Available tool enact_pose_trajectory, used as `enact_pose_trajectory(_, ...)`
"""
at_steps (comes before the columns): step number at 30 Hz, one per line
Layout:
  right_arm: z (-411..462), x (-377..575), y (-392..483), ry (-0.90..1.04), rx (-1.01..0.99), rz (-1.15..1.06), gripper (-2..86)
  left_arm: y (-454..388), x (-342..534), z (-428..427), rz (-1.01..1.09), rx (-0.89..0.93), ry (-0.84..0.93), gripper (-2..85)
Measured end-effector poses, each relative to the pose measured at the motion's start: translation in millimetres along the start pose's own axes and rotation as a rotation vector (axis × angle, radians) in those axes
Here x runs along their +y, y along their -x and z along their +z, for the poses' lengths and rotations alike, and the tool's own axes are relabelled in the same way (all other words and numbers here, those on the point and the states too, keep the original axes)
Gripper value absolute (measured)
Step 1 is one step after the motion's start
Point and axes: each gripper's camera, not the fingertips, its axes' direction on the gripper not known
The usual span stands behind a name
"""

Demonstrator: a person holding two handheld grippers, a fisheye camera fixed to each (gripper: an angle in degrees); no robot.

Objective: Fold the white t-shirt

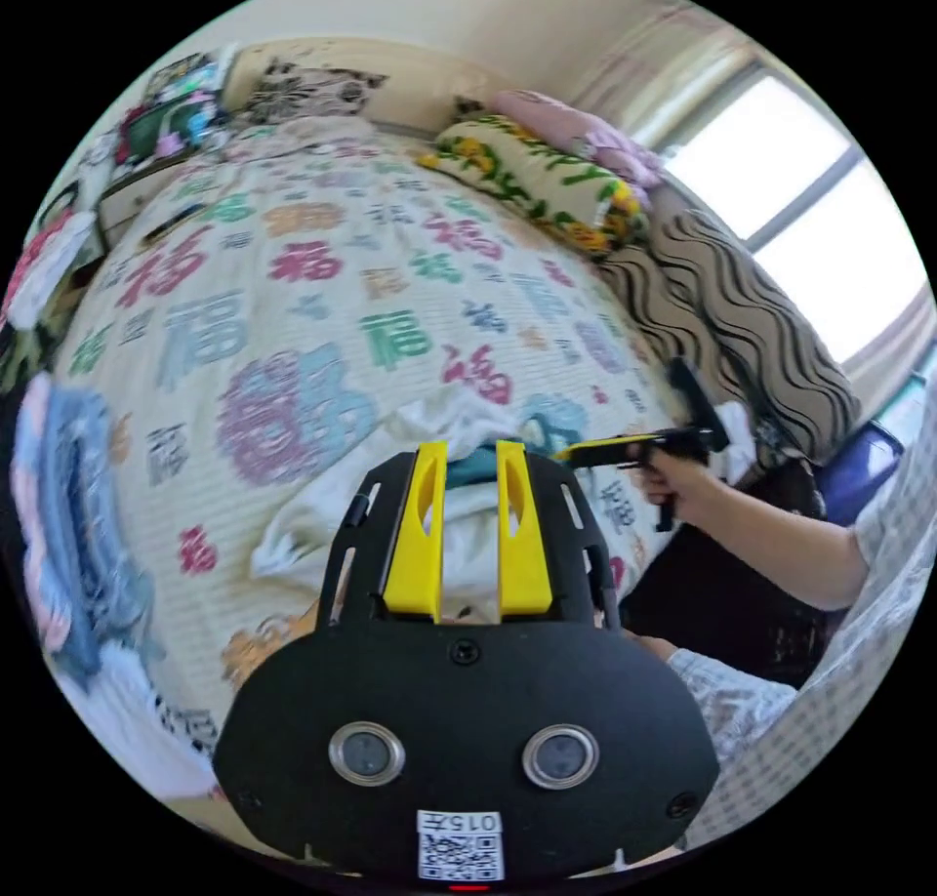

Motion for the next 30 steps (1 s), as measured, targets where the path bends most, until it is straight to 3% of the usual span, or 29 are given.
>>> enact_pose_trajectory(3,-13,23,8,-0.061,-0.027,-0.026,1.1,-11,-47,40,0.088,0.091,0.084,8.0)
enact_pose_trajectory(12,-46,139,23,-0.161,-0.115,0.017,-0.5,-72,-123,137,0.294,0.347,0.494,8.1)
enact_pose_trajectory(16,-48,175,26,-0.170,-0.149,0.054,-0.6,-101,-120,172,0.371,0.287,0.667,8.8)
enact_pose_trajectory(18,-51,195,28,-0.177,-0.168,0.064,-0.6,-110,-114,192,0.412,0.144,0.765,9.2)
enact_pose_trajectory(20,-54,209,30,-0.176,-0.171,0.057,-0.6,-110,-112,195,0.400,0.054,0.752,9.4)
enact_pose_trajectory(26,-64,251,32,-0.169,-0.167,0.036,-0.6,-96,-98,199,0.257,0.107,0.817,8.5)
enact_pose_trajectory(30,-70,278,33,-0.178,-0.170,0.046,-0.7,-83,-98,183,0.149,0.122,0.703,7.8)
